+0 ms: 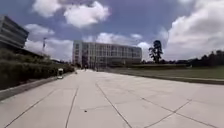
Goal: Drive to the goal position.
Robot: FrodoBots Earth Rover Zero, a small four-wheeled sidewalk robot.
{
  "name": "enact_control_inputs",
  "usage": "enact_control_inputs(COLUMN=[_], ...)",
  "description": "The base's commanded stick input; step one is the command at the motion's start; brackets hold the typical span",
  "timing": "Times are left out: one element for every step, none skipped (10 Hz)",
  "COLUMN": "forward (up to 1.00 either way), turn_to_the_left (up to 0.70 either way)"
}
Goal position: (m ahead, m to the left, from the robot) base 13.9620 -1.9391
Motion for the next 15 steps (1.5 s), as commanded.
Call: enact_control_inputs(forward=[0.5,0.5,0.5,0.5,0.5,0.5,0.5,0.5,0.5,0.5,0.5,0.5,0.5,0.5,0.5], turn_to_the_left=[0.0,0.3,0.5,0.5,0.5,0.5,0.5,0.5,0.5,0.0,0.0,0.0,0.0,0.0,0.0])
